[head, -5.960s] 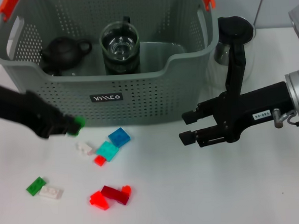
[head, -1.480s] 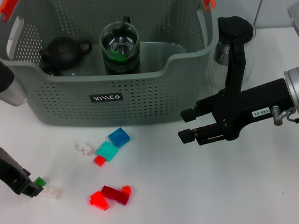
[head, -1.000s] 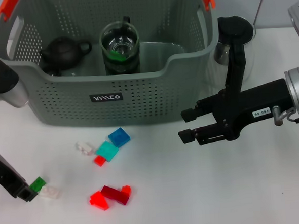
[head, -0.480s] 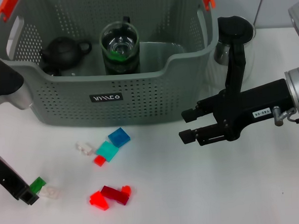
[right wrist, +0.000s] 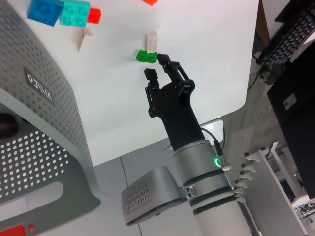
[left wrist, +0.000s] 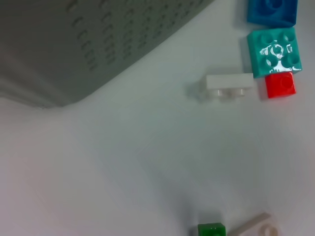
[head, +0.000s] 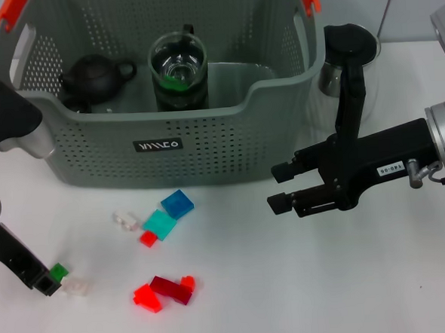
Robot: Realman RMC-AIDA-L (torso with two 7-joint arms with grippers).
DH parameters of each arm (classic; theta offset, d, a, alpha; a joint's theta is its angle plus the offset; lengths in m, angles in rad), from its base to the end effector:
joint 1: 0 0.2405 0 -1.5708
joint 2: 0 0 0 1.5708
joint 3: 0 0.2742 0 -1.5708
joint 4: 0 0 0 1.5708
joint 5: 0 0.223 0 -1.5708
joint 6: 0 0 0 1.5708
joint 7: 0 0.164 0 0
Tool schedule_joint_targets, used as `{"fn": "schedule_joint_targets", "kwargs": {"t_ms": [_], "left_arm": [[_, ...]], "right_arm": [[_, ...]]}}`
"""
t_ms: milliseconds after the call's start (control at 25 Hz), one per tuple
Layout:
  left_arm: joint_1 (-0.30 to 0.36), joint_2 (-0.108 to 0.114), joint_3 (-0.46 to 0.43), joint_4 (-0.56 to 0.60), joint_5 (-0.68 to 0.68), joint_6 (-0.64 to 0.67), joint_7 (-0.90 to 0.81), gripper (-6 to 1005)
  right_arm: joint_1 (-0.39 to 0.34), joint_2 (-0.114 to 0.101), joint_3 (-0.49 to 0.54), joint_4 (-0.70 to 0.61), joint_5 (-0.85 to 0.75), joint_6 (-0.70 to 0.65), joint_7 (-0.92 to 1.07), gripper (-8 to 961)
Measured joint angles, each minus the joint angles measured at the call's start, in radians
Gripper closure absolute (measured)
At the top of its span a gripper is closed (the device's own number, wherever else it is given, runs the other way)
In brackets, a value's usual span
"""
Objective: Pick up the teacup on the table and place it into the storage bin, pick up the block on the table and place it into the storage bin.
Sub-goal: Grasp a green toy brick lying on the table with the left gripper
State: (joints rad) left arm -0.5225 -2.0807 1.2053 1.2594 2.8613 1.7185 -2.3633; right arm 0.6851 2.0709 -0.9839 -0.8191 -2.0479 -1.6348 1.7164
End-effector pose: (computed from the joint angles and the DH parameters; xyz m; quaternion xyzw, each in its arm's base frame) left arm -0.2954 0.3412 0.0121 -0.8628 -0.3797 0.3032 0.1394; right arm 0.1930 0.3734 -0.0426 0.9741 -0.1795 -0.1371 0.0122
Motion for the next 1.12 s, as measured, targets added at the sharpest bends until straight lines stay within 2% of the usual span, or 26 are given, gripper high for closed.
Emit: {"fn": "schedule_joint_targets", "kwargs": {"t_ms": [240,1120], "left_arm": [[-0.02,0.013,0.001,-0.039,0.001,0.0,-0.005,614],[-0.035,0.021,0.027,-0.108,0.001,-0.026,-0.026,663]], "right_arm": [[0.0,0.0,0.001,0.0,0.0,-0.002,0.0,343],[-0.011,0.0,0.001,0.0,0.0,-0.005,0.0,344]]}}
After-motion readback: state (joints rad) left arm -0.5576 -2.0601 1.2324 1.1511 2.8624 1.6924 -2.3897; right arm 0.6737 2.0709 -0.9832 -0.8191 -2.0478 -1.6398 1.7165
